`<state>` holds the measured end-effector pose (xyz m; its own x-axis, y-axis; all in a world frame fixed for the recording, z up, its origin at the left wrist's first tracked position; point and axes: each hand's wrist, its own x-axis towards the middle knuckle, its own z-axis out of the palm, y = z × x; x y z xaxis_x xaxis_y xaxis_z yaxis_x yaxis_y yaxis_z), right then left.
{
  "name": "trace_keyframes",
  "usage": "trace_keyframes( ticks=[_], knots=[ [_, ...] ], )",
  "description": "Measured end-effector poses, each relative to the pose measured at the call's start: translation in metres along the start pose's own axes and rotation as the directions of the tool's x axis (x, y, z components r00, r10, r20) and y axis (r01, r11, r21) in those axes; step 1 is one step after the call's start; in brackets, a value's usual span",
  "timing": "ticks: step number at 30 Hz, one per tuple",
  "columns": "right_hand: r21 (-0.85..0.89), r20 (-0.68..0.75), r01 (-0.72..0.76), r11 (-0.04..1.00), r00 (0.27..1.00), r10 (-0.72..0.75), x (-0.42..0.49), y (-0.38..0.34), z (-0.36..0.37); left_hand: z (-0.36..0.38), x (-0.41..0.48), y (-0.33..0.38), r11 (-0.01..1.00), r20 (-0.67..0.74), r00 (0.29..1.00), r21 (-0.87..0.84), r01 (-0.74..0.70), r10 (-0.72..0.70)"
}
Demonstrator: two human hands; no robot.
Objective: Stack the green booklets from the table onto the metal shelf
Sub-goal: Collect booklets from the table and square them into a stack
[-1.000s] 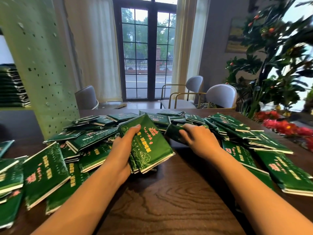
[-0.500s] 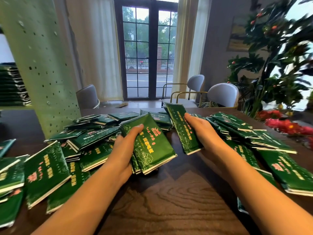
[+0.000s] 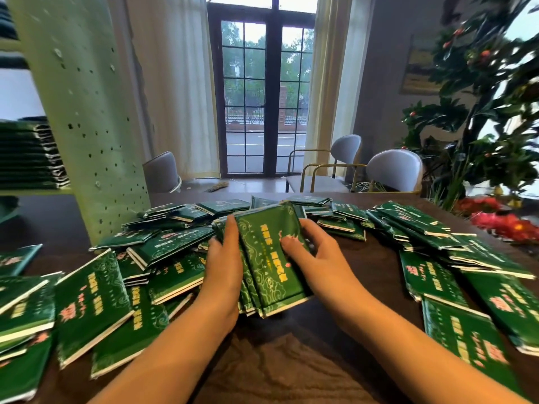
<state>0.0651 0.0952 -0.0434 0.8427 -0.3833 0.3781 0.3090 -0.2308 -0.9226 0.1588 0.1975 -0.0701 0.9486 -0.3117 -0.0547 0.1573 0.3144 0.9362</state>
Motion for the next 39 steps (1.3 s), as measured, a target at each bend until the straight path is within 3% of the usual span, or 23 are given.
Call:
trace_keyframes(
  ticks=[7,16,23,30,36,39],
  knots=[
    [-0.106,0.003,0.085,0.991,0.996,-0.085,-0.007,0.010,0.013,0.005,-0.022,0.013,0.996,0.108,0.991,-0.035,0.083,-0.079],
    [-0.039,0.166,-0.027,0.999,0.986,0.033,-0.008,-0.005,0.007,0.015,-0.036,0.021,0.998,0.179,0.982,0.027,-0.061,0.056],
    [-0.137,0.088,-0.010,0.990,0.996,0.022,-0.007,-0.012,0.006,0.016,-0.036,0.021,0.998,0.138,0.989,0.023,-0.060,0.056],
    [-0.279,0.012,0.073,0.957,0.997,-0.072,-0.008,-0.009,0.013,0.016,-0.039,0.016,0.995,0.130,0.990,-0.086,0.057,-0.045],
    [-0.377,-0.008,0.084,0.923,0.996,-0.094,-0.026,-0.012,0.000,0.024,-0.055,0.011,0.979,0.315,0.942,-0.123,0.165,-0.119],
    [-0.344,-0.024,0.018,0.939,0.999,-0.028,-0.038,-0.013,-0.010,0.030,-0.064,0.007,0.984,0.336,0.930,-0.044,0.173,-0.149]
  ],
)
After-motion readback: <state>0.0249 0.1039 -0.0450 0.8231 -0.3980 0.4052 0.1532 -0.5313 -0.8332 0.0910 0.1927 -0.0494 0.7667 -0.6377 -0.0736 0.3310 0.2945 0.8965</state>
